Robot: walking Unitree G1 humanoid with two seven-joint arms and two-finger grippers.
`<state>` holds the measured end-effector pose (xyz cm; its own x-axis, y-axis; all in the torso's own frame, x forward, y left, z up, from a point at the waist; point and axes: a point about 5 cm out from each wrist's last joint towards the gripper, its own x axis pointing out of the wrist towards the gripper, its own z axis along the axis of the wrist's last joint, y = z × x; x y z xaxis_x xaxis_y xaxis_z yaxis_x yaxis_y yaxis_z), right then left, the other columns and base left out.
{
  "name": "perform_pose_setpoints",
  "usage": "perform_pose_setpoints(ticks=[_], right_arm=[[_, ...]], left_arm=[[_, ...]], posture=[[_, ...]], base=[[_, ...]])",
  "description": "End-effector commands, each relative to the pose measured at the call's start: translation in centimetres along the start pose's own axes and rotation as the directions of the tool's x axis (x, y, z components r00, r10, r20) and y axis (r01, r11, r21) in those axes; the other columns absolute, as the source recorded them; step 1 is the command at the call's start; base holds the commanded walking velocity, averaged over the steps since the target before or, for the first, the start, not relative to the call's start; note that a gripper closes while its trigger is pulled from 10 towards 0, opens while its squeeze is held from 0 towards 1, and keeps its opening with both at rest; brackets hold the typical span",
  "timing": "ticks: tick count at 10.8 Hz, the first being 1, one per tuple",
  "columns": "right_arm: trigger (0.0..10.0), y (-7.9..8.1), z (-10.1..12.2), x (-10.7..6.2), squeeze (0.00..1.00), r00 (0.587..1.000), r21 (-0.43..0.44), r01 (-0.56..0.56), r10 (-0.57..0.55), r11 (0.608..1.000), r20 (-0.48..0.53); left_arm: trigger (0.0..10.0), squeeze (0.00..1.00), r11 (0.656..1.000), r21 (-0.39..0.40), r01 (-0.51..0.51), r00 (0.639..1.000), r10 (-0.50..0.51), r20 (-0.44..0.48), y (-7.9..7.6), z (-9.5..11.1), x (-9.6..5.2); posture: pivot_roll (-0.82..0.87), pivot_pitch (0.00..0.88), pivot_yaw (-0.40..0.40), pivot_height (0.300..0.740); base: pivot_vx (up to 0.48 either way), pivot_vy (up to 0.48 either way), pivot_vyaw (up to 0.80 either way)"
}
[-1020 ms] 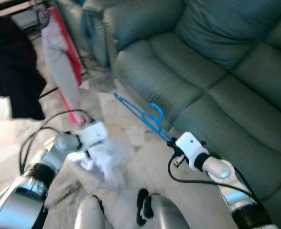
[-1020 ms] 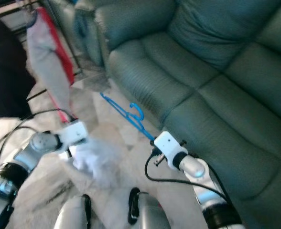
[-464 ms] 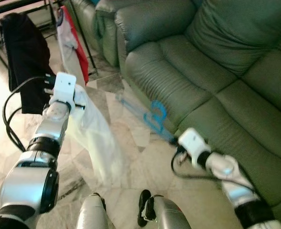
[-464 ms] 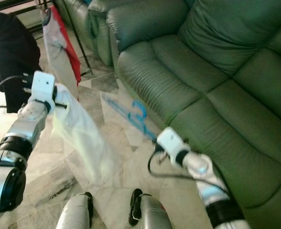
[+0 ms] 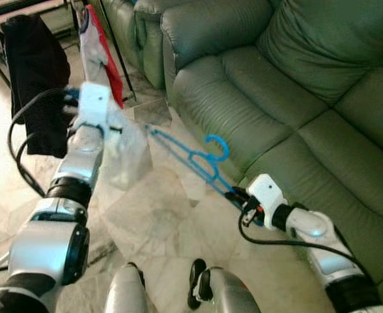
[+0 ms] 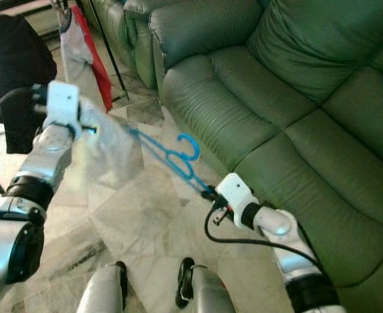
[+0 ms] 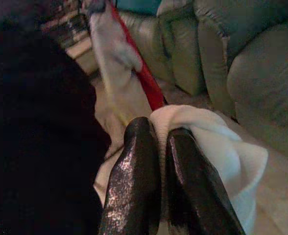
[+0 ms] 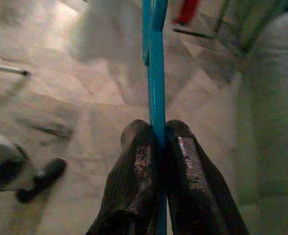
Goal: Hang hanger
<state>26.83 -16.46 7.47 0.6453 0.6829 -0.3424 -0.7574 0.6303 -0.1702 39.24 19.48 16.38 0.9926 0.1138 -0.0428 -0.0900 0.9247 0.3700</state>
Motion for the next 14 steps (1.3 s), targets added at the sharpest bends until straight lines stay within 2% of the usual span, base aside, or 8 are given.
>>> perform_pose_setpoints(ticks=[1,2,3,8,11,12,13,14], right_arm=[[10.0,-0.3,0.5,-0.5,0.00,0.999,0.010,-0.031,0.030,0.999,0.018],[10.0,-0.6,1.0,-0.8,0.00,0.998,0.028,-0.055,0.054,0.998,0.040],[10.0,-0.8,0.9,-0.9,0.00,0.998,0.034,-0.061,0.060,0.998,0.033],[10.0,-2.8,-0.4,-1.3,0.00,0.990,0.049,0.124,-0.120,0.991,-0.074],[10.0,-2.9,-0.6,-0.9,0.00,0.986,0.076,0.153,-0.148,0.985,-0.075],[10.0,-2.9,-0.4,-0.6,0.00,0.989,0.109,0.143,-0.137,0.984,-0.059],[10.0,-2.9,-0.3,-0.4,0.00,0.990,0.128,0.136,-0.129,0.982,-0.055],[10.0,-2.7,-0.4,-0.2,0.00,0.993,0.171,0.110,-0.103,0.979,-0.053]], left_arm=[[10.0,0.00,1.000,0.023,0.012,0.997,-0.014,0.073,-0.2,1.6,0.2],[10.0,0.00,0.997,0.016,0.082,0.991,-0.083,0.101,-1.0,1.6,-0.1],[10.0,0.00,0.996,0.039,0.074,0.990,-0.078,0.118,-1.0,1.8,-0.2],[10.0,0.00,0.976,0.009,0.217,0.948,-0.213,0.238,-0.3,3.6,-1.2],[10.0,0.00,0.887,0.074,0.456,0.817,-0.450,0.360,-2.5,4.9,-3.6],[10.0,0.00,0.832,0.135,0.537,0.734,-0.541,0.411,-4.0,5.8,-4.9],[10.0,0.00,0.803,0.184,0.567,0.686,-0.585,0.433,-4.8,6.1,-5.6],[10.0,0.00,0.722,0.252,0.645,0.586,-0.678,0.444,-6.3,6.5,-7.0]], posture=[[0.05,0.211,-0.042,0.740],[0.05,0.212,-0.043,0.740],[0.05,0.212,-0.043,0.740],[0.05,0.217,-0.042,0.740],[0.05,0.218,-0.049,0.740],[0.06,0.218,-0.051,0.740],[0.06,0.216,-0.052,0.740],[0.06,0.216,-0.056,0.740]], base=[[0.000,0.000,0.00],[0.000,0.000,0.00],[0.000,0.000,0.00],[0.000,0.000,0.00],[0.000,0.000,0.00],[0.000,0.000,0.00],[0.000,0.000,0.00],[0.000,0.000,0.00]])
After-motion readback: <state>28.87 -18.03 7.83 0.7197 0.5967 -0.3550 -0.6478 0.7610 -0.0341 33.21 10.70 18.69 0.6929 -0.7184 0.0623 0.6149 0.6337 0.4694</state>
